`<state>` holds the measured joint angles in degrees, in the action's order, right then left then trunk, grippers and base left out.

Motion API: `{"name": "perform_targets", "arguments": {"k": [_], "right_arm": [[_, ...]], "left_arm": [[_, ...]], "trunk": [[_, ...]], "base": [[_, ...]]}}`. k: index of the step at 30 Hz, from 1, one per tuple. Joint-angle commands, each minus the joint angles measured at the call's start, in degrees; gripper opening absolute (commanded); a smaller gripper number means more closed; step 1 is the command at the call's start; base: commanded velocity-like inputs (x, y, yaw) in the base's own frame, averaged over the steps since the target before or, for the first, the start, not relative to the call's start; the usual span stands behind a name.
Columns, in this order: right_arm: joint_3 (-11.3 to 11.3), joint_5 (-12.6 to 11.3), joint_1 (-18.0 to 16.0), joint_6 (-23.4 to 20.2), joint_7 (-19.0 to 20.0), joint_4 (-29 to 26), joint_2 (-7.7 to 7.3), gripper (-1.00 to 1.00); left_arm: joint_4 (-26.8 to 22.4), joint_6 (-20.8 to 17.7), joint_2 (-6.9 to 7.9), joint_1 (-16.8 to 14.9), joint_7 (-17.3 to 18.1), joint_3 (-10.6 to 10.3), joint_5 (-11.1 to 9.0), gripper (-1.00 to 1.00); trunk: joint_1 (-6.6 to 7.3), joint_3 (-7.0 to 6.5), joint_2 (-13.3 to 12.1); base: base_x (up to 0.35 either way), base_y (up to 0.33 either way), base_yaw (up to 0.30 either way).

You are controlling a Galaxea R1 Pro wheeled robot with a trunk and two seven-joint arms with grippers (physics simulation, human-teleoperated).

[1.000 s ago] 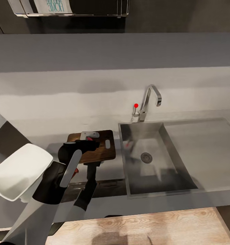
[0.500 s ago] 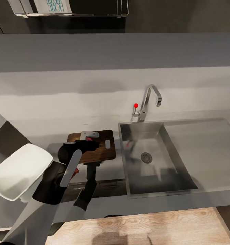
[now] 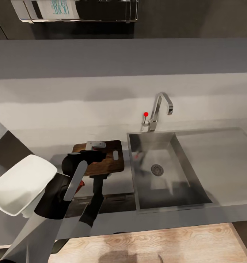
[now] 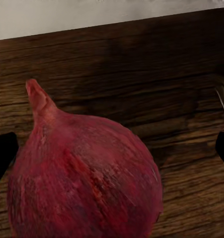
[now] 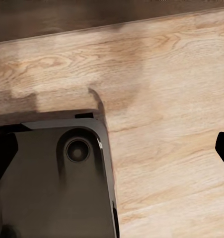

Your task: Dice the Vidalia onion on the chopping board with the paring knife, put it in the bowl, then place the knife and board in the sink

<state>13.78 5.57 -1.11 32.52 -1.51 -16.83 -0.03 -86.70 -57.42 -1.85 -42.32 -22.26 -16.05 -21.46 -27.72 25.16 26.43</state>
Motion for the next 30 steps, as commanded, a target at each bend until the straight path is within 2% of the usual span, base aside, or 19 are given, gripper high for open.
{"name": "perform_targets", "arguments": {"k": [1,30], "right_arm": [[0.3,0.6,0.0,0.2,-0.2,0.0,0.00,1.00],[0.3,0.6,0.0,0.2,-0.2,0.1,0.01,1.00]], "left_arm": [[0.0,-0.2,0.00,0.0,-0.6,0.0,-0.6,1.00],[-0.1,-0.1,0.00,0.0,-0.6,0.0,-0.6,1.00]], "trunk": [[-0.03,-0.01,0.1],[-0.03,-2.66,0.1]], "base": [[0.000,0.000,0.000],[-0.009,0.000,0.000]]}}
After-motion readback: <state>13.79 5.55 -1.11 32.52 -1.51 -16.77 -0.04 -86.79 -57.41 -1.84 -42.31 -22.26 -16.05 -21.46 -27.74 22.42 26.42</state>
